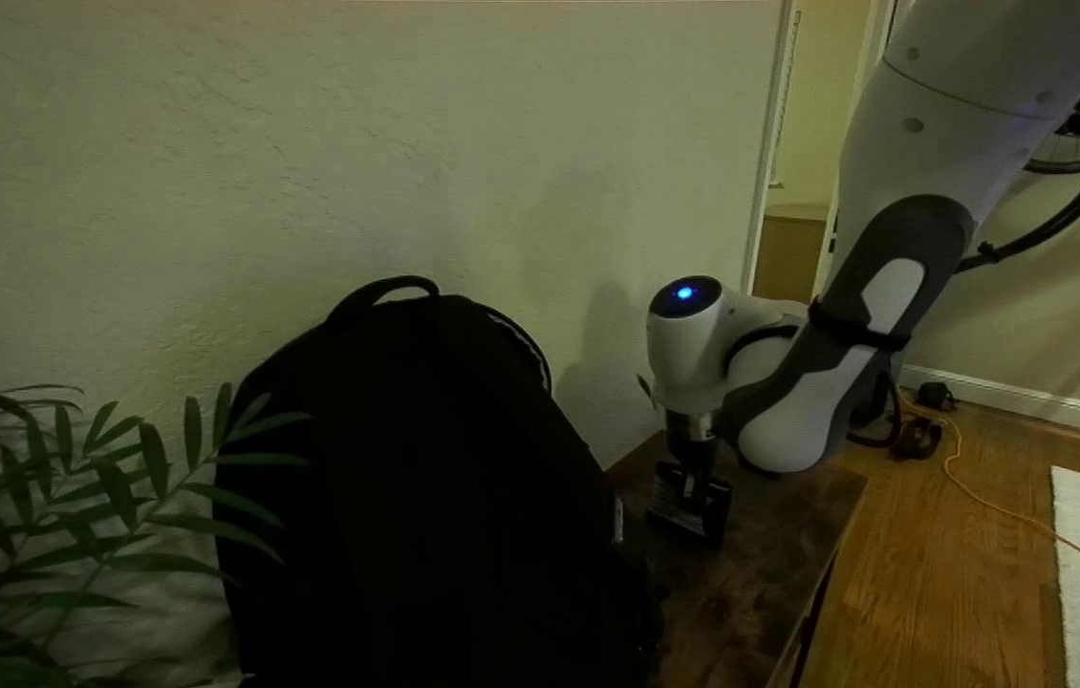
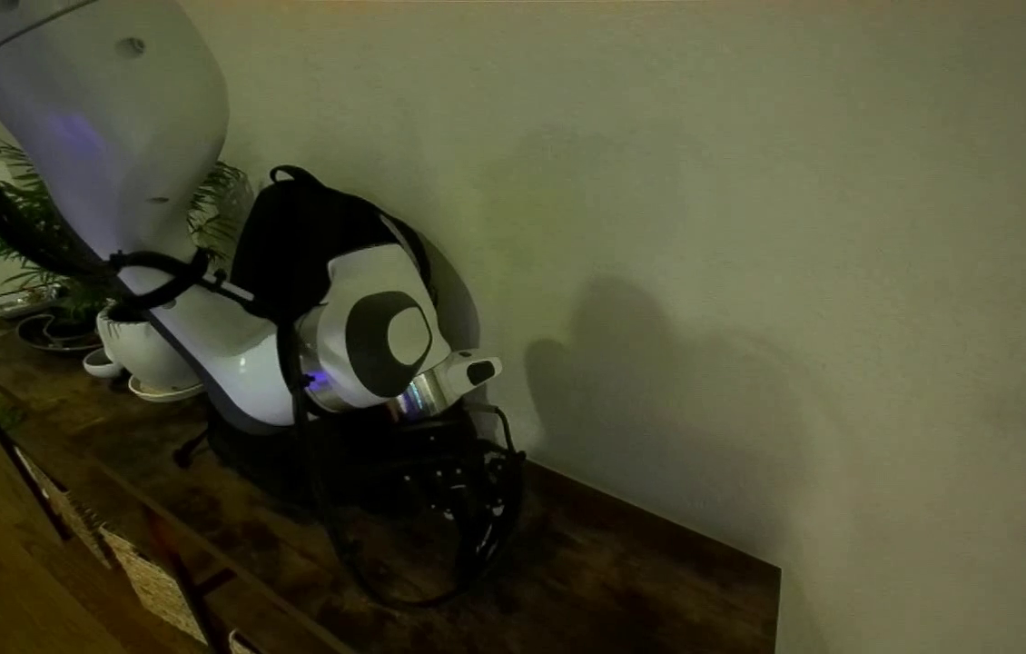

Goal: Put the wallet in the backpack

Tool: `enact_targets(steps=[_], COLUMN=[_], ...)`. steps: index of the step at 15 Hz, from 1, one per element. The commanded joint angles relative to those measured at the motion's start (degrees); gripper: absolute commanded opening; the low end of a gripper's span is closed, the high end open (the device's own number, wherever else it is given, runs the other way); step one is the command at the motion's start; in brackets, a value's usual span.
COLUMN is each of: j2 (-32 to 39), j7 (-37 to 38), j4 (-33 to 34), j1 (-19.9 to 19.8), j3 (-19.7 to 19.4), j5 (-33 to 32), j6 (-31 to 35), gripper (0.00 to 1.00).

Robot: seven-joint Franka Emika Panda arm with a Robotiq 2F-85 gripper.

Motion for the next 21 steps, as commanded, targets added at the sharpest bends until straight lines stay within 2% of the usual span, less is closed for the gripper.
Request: enact_targets(steps=[1,4,6,12,21], j2=[-5.1,-6.8,-8.1,-10.9,-11.6], j7=[-1.4,-2.6,-3.5,-7.0,-8.1], j4=[-5.6,-6.7,-7.3,-8.1,-8.9], j1=[-2.8,-5.5,-7.4,-11.6,-13.4], j3=[3.0,5.7,7.7,13.5,15.1], j5=[1.1,3.0,4.6,8.9,12.0], j6=[0.0,-0.2,-0.1,-0.4,-0.3], gripper=[0.77,0.96,1.00,1.00,1.00])
